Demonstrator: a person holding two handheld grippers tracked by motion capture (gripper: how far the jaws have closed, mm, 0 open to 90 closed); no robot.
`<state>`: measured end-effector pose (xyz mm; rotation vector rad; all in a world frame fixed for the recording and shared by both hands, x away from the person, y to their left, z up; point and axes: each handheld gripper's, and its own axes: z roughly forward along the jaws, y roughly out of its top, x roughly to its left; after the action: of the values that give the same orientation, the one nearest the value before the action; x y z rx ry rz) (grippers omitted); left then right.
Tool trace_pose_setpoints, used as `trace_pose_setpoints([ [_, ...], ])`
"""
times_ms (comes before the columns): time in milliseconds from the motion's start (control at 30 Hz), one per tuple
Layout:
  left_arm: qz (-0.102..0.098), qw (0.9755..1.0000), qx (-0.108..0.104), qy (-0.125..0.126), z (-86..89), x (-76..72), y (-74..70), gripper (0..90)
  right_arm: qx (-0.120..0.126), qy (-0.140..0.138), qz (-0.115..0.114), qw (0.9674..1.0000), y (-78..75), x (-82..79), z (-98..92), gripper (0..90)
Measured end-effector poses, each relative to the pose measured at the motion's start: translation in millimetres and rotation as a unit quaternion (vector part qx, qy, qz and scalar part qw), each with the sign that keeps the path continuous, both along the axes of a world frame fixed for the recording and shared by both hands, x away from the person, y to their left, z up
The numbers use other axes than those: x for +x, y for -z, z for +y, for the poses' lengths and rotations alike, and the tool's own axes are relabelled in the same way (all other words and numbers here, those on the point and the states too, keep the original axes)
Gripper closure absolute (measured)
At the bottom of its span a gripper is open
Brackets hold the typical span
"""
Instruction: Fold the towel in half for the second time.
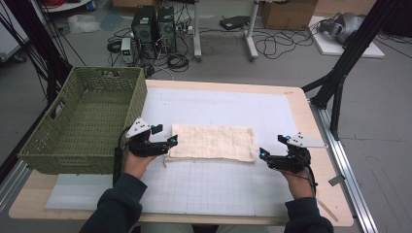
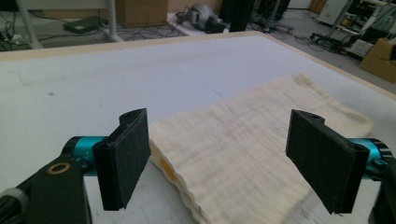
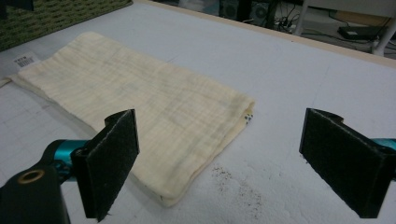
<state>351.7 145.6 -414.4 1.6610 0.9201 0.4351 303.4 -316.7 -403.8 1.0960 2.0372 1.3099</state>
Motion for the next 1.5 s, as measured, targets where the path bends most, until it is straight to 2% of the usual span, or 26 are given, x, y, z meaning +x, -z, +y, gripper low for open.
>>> trace_pose_setpoints([
  [100,0.01,0.9997,0.017,-0.016,-5.1,14.0,-2.0,25.5,0.001,-0.001,0.002,1.0,0.2,0.6,-0.7,11.2],
  [167,0.028,0.9992,0.027,-0.008,-9.6,24.1,-0.7,27.2,0.001,-0.002,0.003,1.0,0.8,1.3,-0.6,11.2],
  [233,0.036,0.9985,0.038,-0.014,-14.2,33.1,1.0,28.0,0.0,-0.004,0.006,1.0,1.2,1.6,-0.2,11.2],
  [400,0.05,0.9968,0.052,-0.035,-16.8,54.8,6.5,31.2,-0.003,-0.007,0.005,1.0,2.1,2.9,0.5,11.2],
  [467,0.053,0.9969,0.046,-0.035,-14.8,59.7,11.3,35.7,-0.004,-0.007,0.009,0.9999,2.4,3.1,0.9,11.2],
  [567,0.074,0.995,0.054,-0.039,-12.5,65.8,20.7,37.8,-0.004,-0.007,0.011,0.9999,3.4,4.3,1.8,11.2],
  [733,0.083,0.9933,0.065,-0.048,-12.3,72.0,29.6,43.6,-0.008,-0.011,0.015,0.9998,4.9,6.0,4.1,11.2],
  [867,0.099,0.9913,0.074,-0.045,-14.5,74.4,36.6,47.2,-0.011,-0.013,0.016,0.9997,6.0,7.5,5.6,11.2],
  [900,0.097,0.9913,0.077,-0.043,-15.6,73.9,36.3,50.0,-0.012,-0.013,0.017,0.9997,6.1,7.7,5.9,11.2],
  [1033,0.09,0.9897,0.105,-0.037,-20.5,72.7,36.5,58.6,-0.012,-0.011,0.019,0.9997,6.7,8.6,6.5,11.2],
  [1167,0.079,0.9867,0.139,-0.03,-28.1,70.8,36.8,69.4,-0.012,-0.012,0.021,0.9996,7.2,9.9,8.1,11.2],
  [1233,0.084,0.9843,0.154,-0.018,-30.3,71.7,37.0,74.7,-0.014,-0.014,0.02,0.9996,7.1,11.3,8.8,11.2],
  [1267,0.083,0.9838,0.158,-0.016,-30.6,71.9,36.8,76.6,-0.013,-0.013,0.019,0.9996,6.9,12.4,9.3,11.2],
  [1333,0.083,0.9844,0.155,-0.014,-30.1,71.7,36.8,82.5,-0.013,-0.01,0.022,0.9996,6.2,15.9,9.6,11.2],
  [1433,0.086,0.9849,0.149,-0.016,-29.1,71.8,36.7,84.7,-0.02,-0.007,0.029,0.9993,4.7,26.2,9.9,11.2],
  [1500,0.086,0.9851,0.148,-0.016,-29.1,71.8,36.8,85.0,-0.024,-0.004,0.043,0.9988,4.7,37.4,10.2,11.3],
])
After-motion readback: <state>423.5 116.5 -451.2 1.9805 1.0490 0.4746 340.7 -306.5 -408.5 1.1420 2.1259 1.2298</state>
